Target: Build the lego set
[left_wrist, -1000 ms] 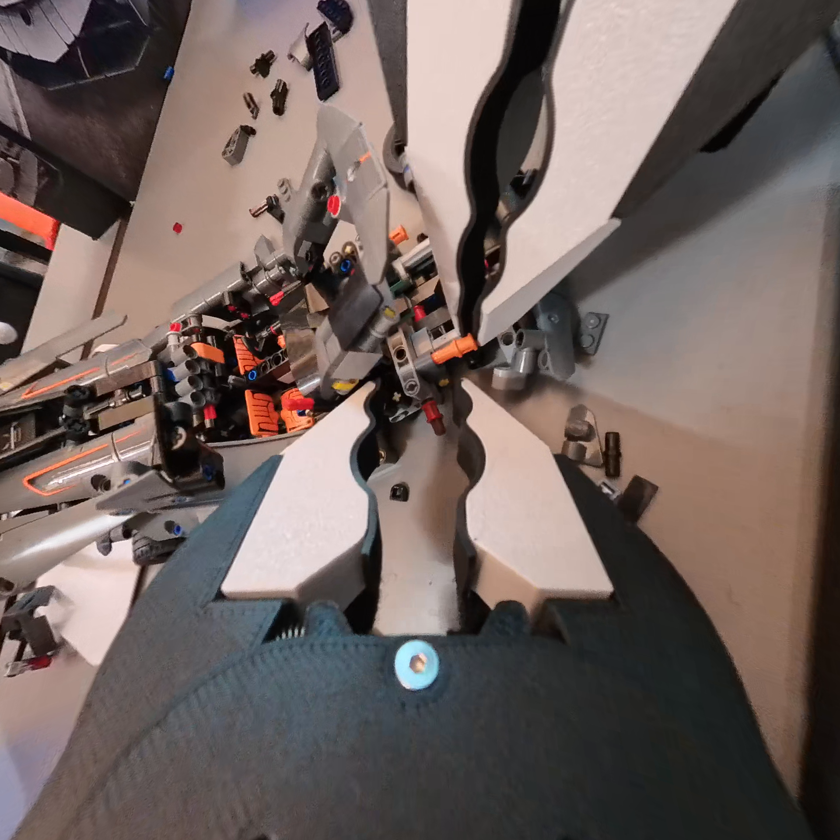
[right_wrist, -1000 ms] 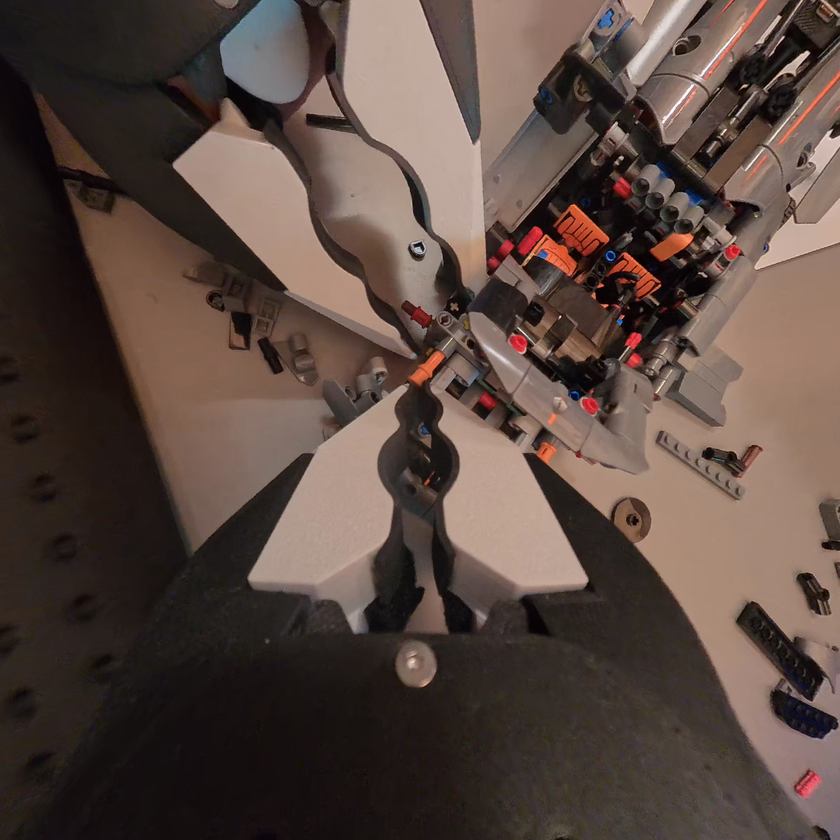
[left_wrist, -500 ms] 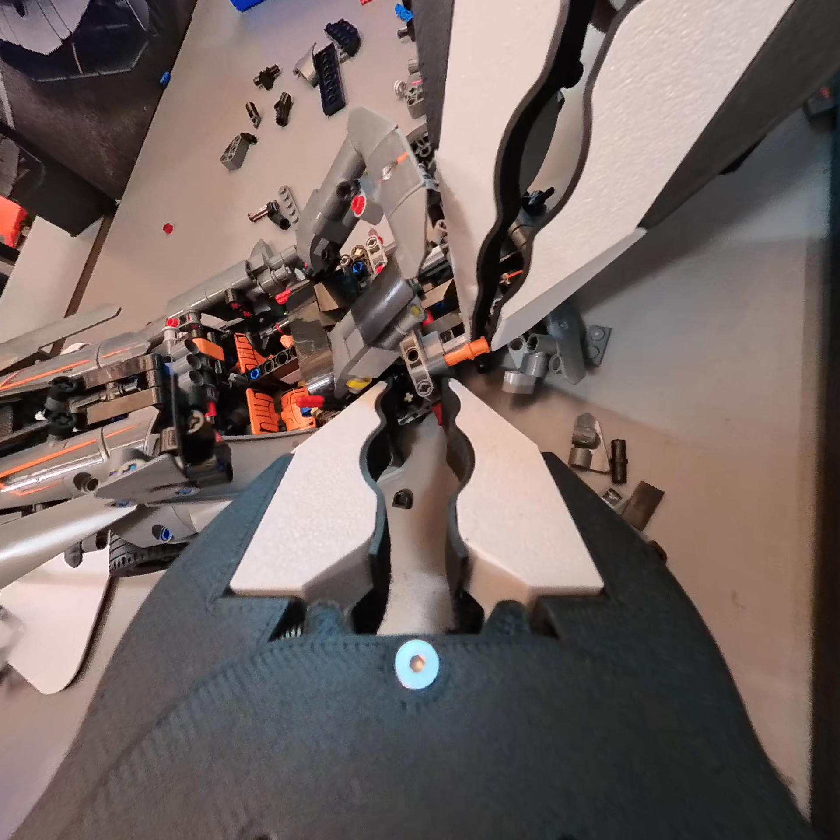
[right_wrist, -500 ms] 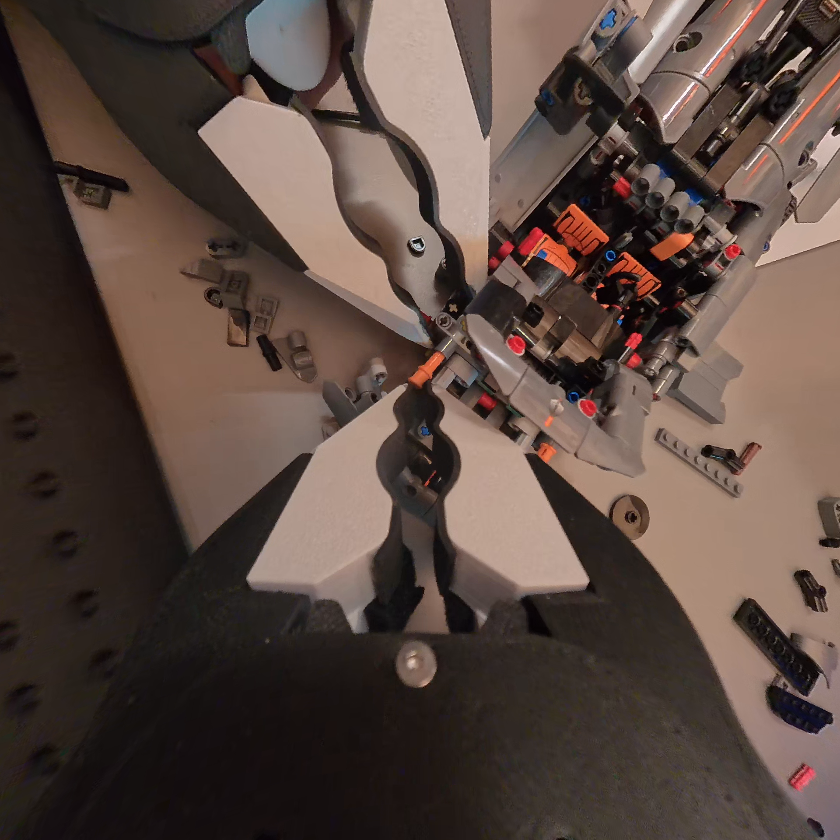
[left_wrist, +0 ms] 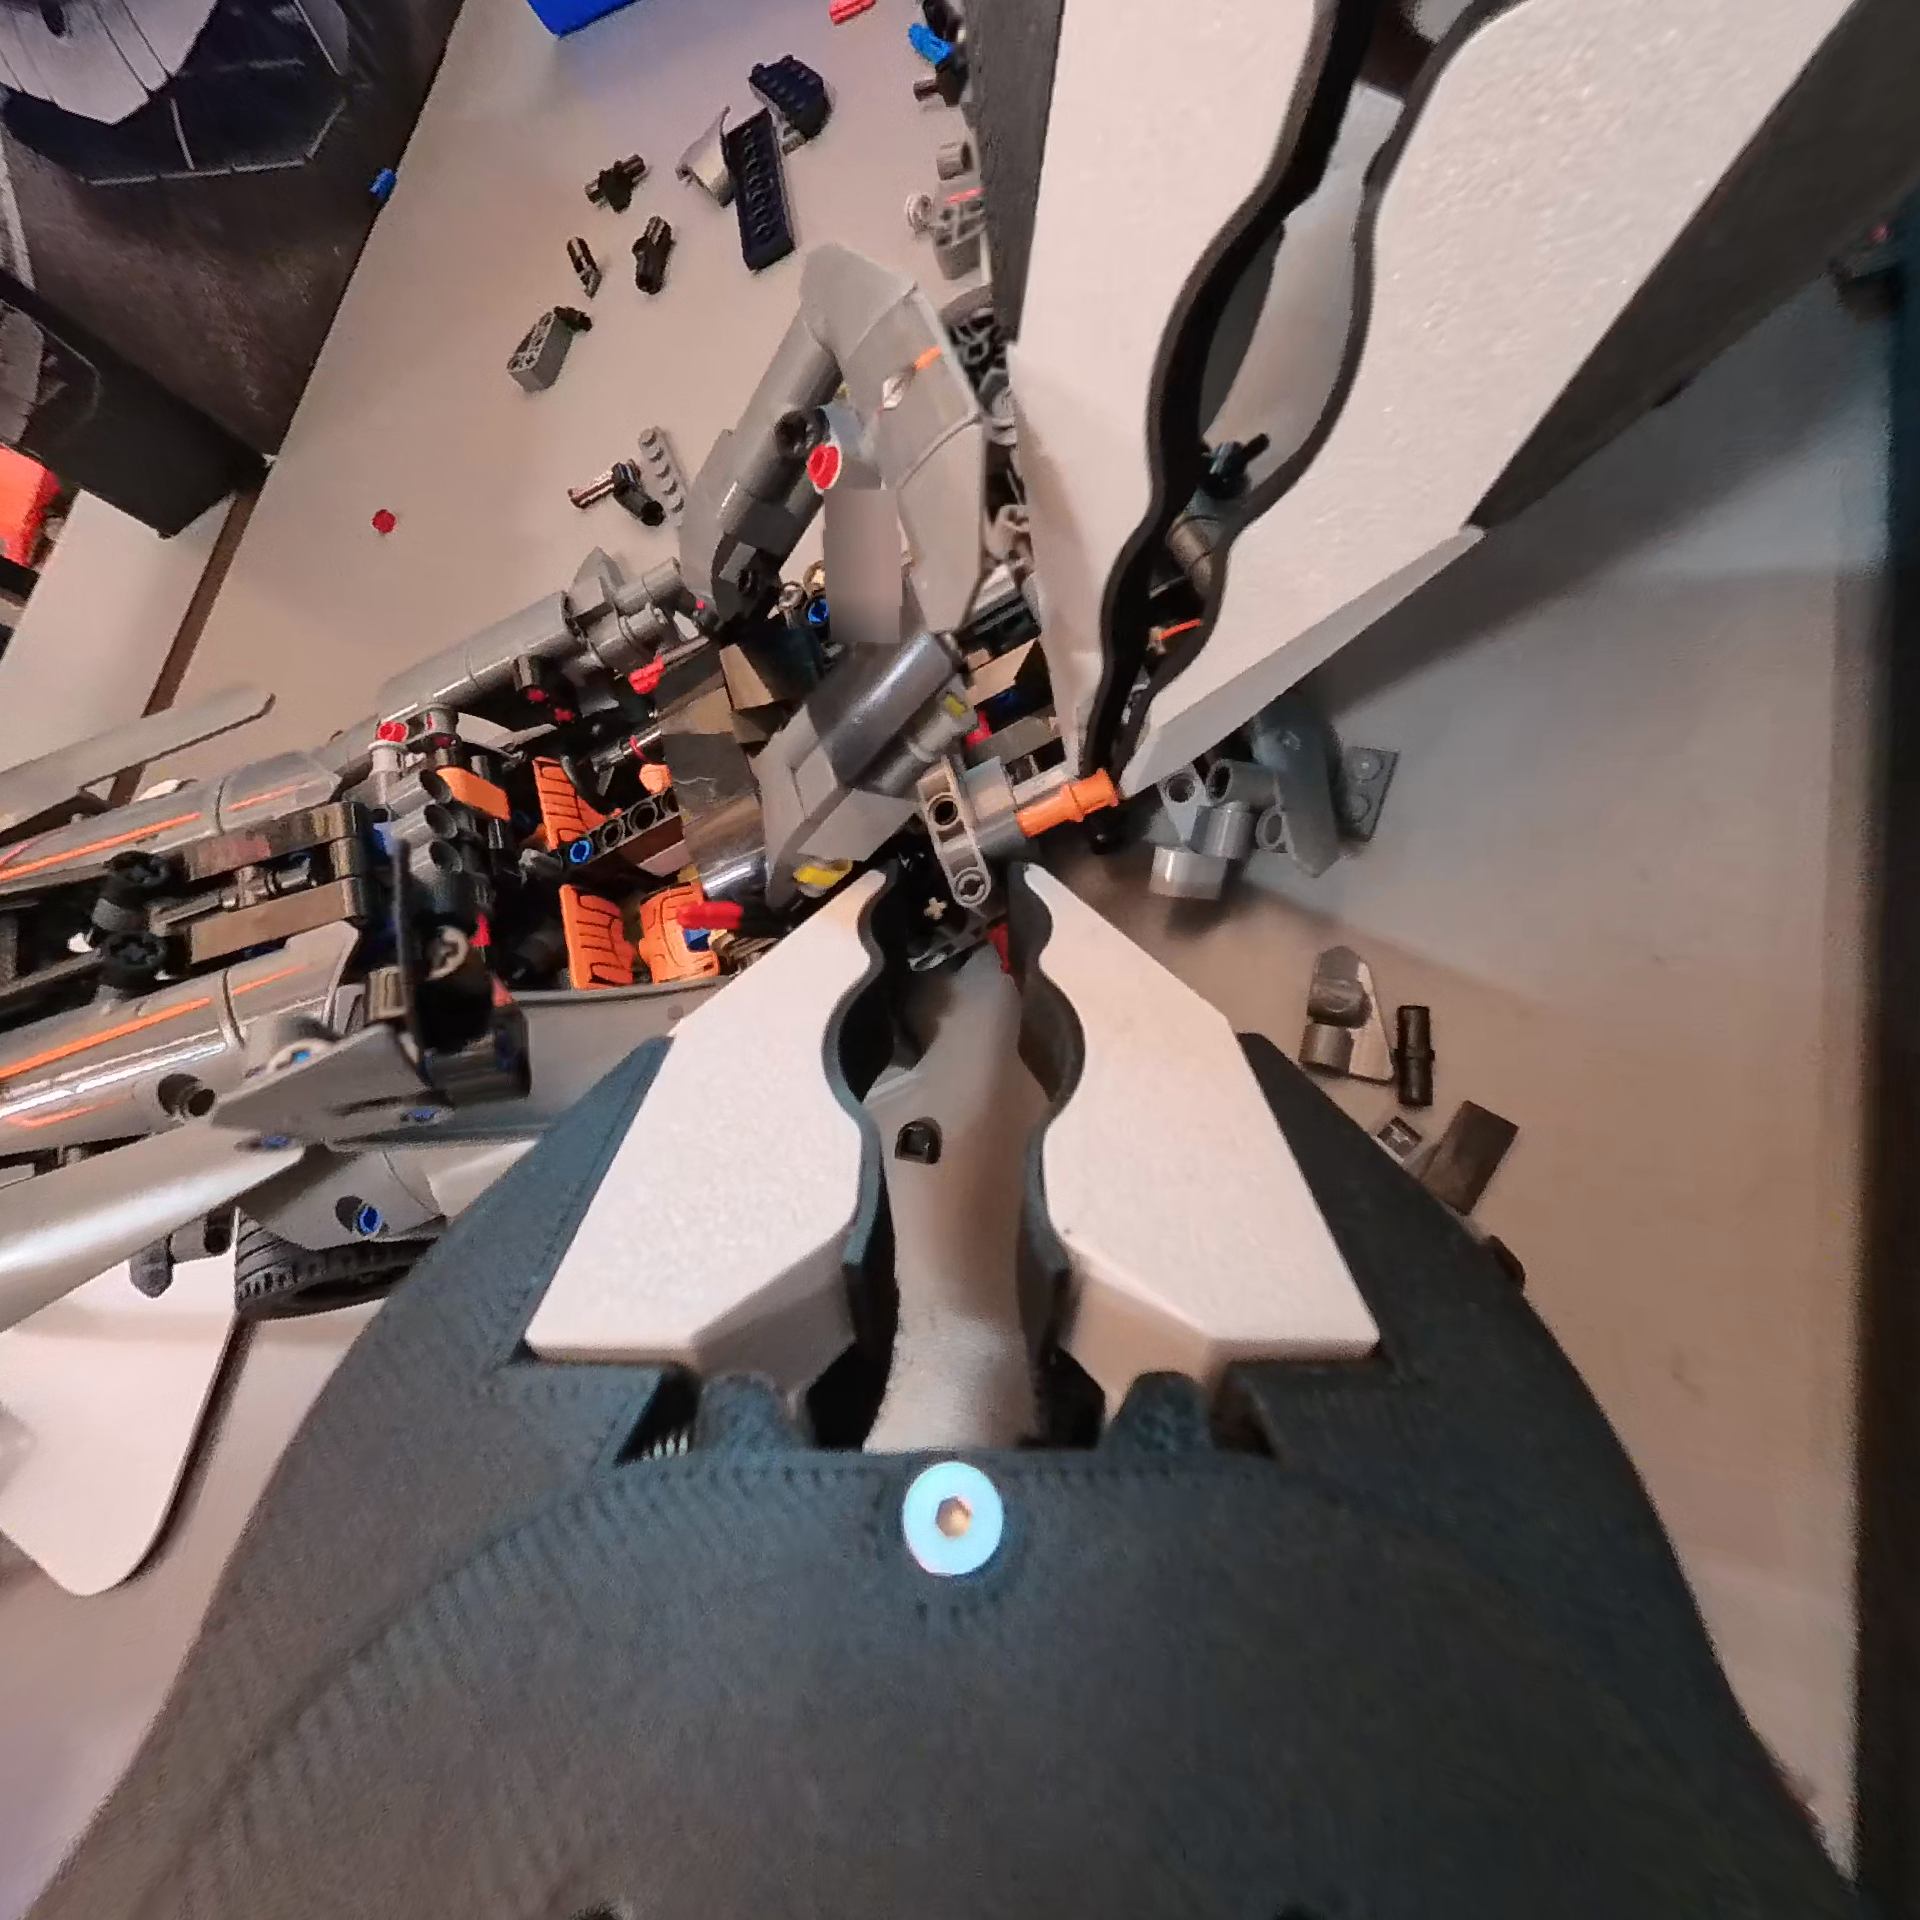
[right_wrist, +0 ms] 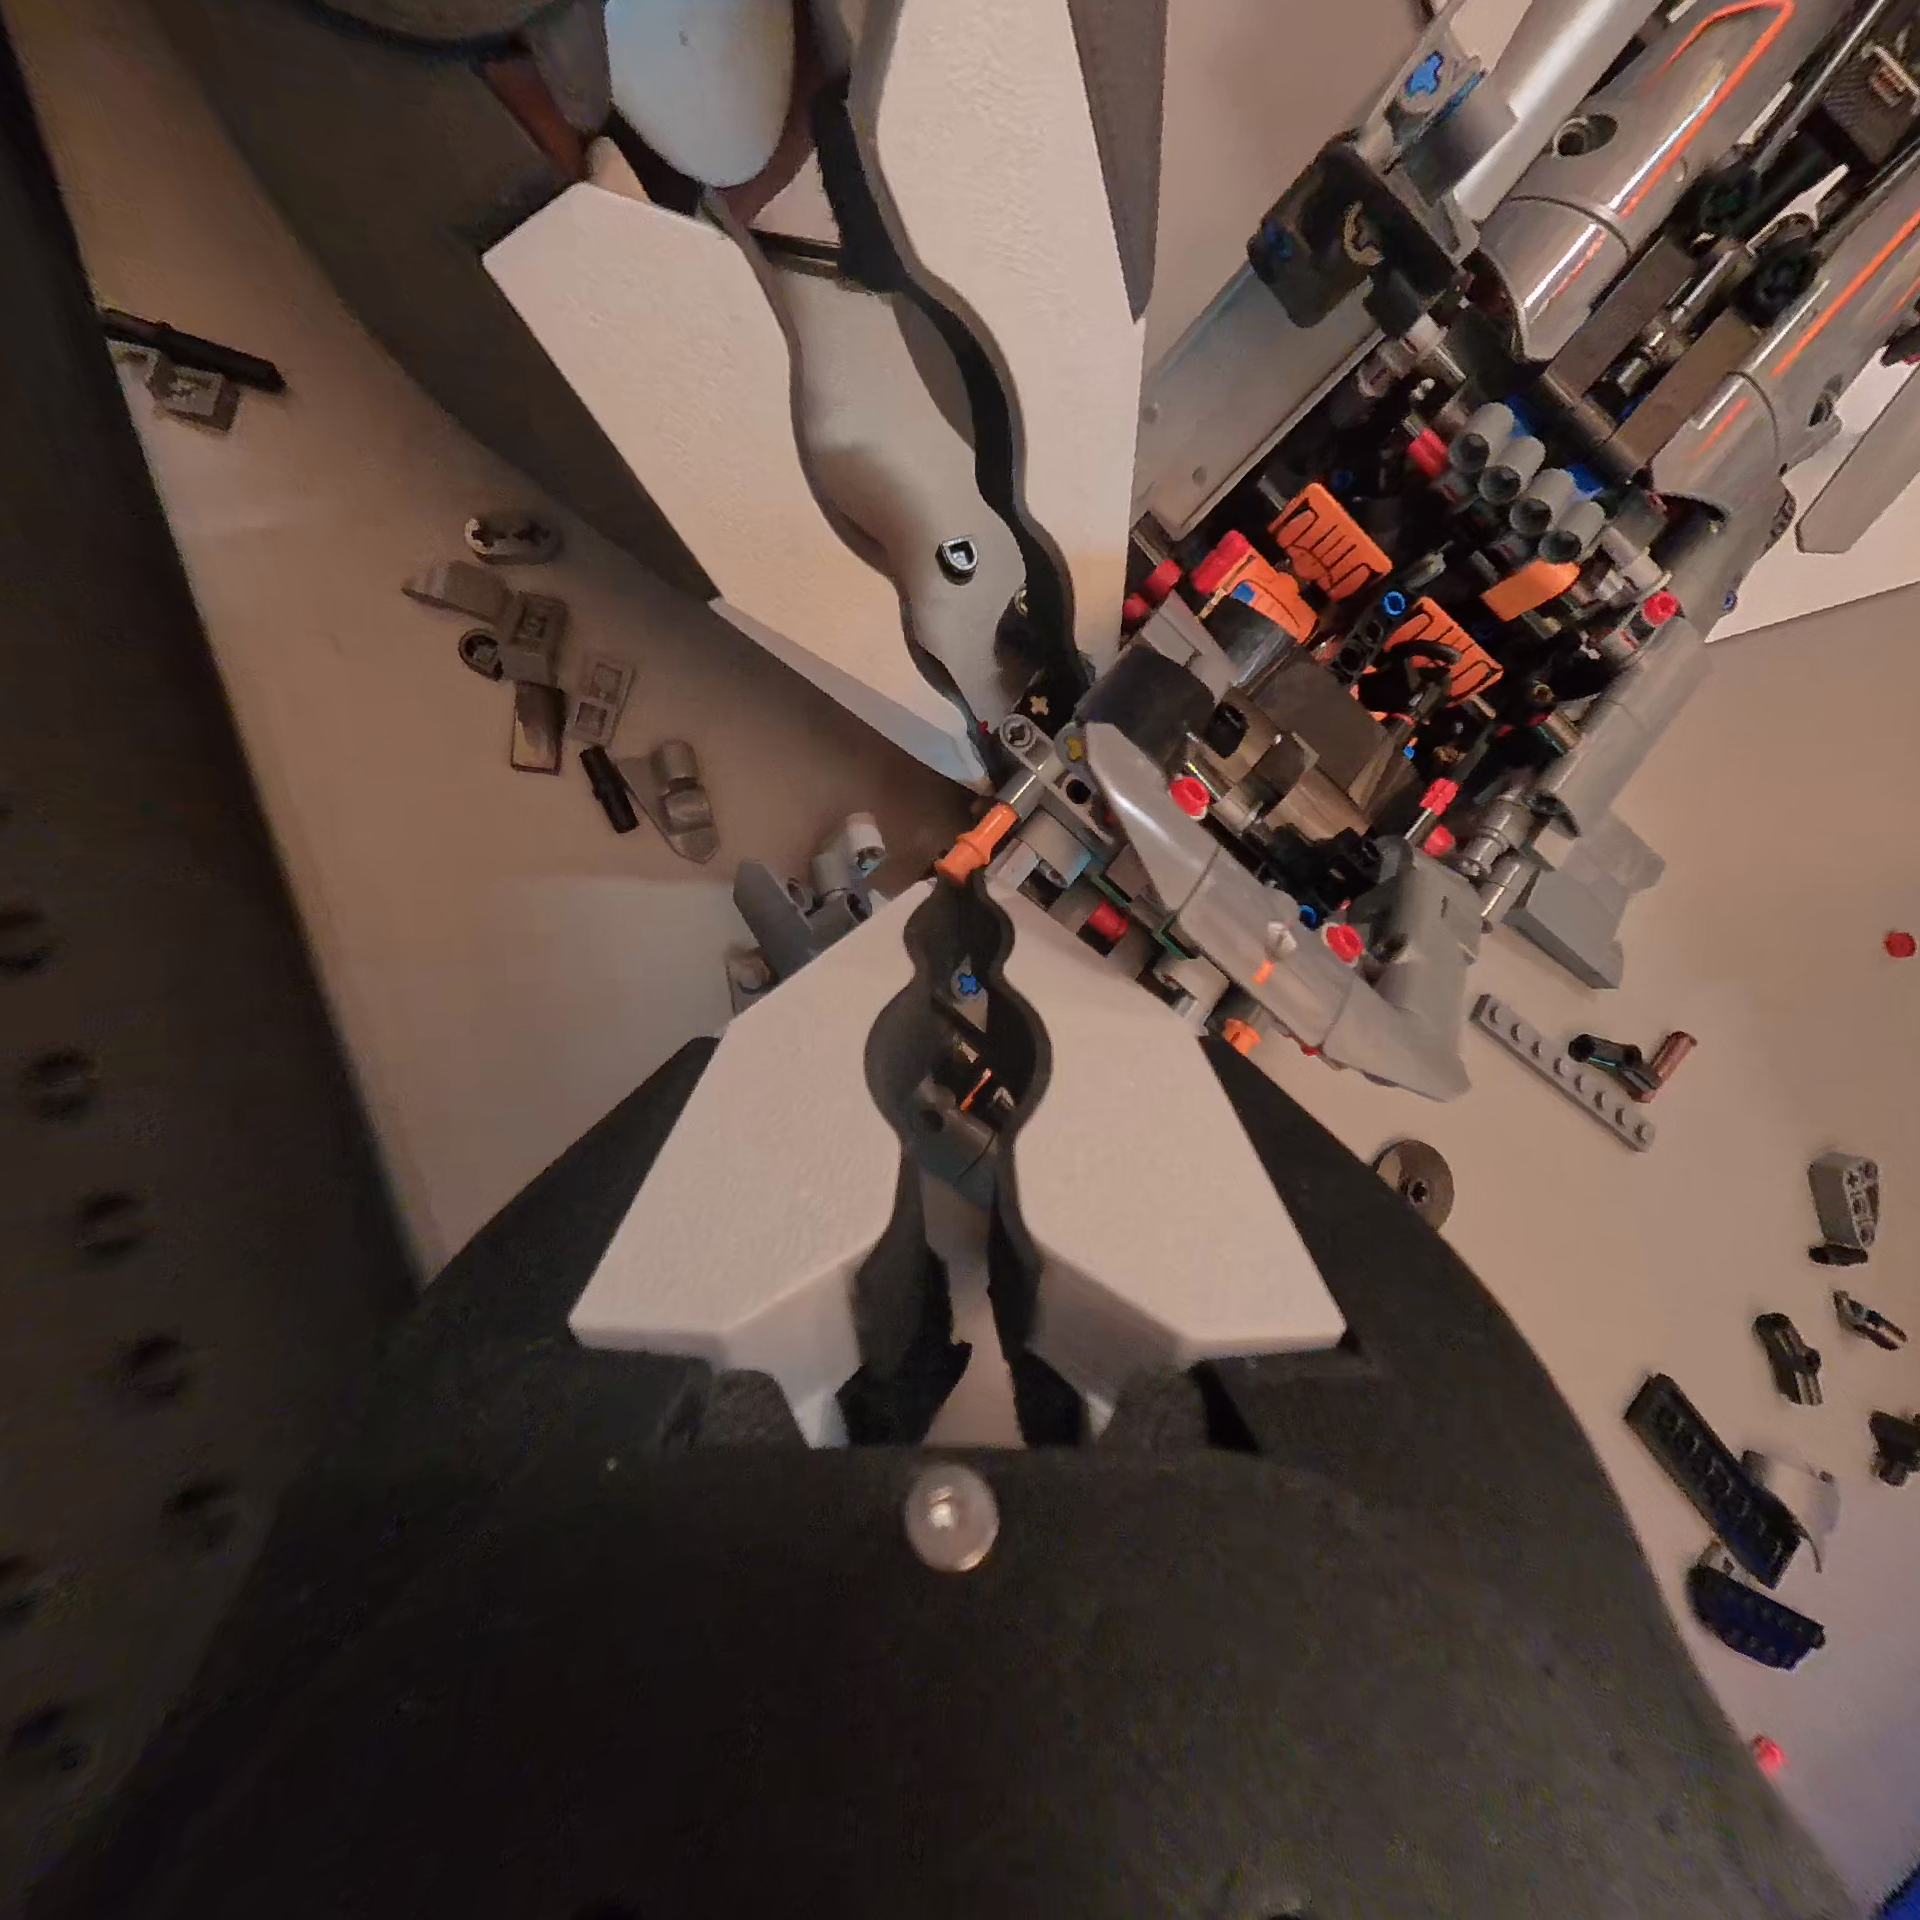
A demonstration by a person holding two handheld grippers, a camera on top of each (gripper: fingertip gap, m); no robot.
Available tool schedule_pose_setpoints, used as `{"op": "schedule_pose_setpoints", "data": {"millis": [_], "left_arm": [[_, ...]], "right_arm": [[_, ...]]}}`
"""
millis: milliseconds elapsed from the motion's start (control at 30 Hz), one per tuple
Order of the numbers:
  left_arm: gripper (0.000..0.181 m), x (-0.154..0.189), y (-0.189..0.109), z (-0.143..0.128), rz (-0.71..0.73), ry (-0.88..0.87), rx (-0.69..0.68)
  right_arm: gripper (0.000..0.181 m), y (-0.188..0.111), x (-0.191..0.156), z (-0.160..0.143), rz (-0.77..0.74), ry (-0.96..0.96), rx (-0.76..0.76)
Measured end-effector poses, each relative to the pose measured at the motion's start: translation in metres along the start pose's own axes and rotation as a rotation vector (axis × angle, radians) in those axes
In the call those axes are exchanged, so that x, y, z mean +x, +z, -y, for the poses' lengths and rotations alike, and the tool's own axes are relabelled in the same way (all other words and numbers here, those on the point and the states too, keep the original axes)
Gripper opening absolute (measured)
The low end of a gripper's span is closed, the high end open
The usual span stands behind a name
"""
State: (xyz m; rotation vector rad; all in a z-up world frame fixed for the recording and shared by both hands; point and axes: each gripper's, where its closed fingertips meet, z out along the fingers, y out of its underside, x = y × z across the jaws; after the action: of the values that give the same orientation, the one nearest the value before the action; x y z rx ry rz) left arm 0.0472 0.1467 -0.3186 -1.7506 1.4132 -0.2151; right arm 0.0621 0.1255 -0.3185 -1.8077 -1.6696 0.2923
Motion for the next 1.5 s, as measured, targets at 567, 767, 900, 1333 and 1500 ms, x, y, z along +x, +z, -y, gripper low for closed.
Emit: {"op": "schedule_pose_setpoints", "data": {"millis": [567,767,900,1333,1500], "left_arm": [[0.016,-0.002,0.001,-0.001,0.011,-0.045,-0.009],[0.016,-0.002,0.0,0.0,-0.009,-0.028,0.014],[0.016,-0.001,0.0,0.001,-0.014,-0.018,0.023],[0.016,0.0,0.001,0.001,-0.023,-0.058,0.025],[0.016,0.0,0.001,0.001,-0.025,-0.072,0.024]], "right_arm": [[0.0,0.003,0.005,0.002,0.012,0.098,-0.031],[0.008,-0.004,0.007,0.001,-0.003,0.03,0.01],[0.01,-0.006,0.003,0.006,0.01,-0.005,0.047],[0.0,0.0,0.002,0.002,-0.015,-0.053,0.015],[0.0,0.0,0.001,0.002,-0.021,-0.089,0.015]]}}
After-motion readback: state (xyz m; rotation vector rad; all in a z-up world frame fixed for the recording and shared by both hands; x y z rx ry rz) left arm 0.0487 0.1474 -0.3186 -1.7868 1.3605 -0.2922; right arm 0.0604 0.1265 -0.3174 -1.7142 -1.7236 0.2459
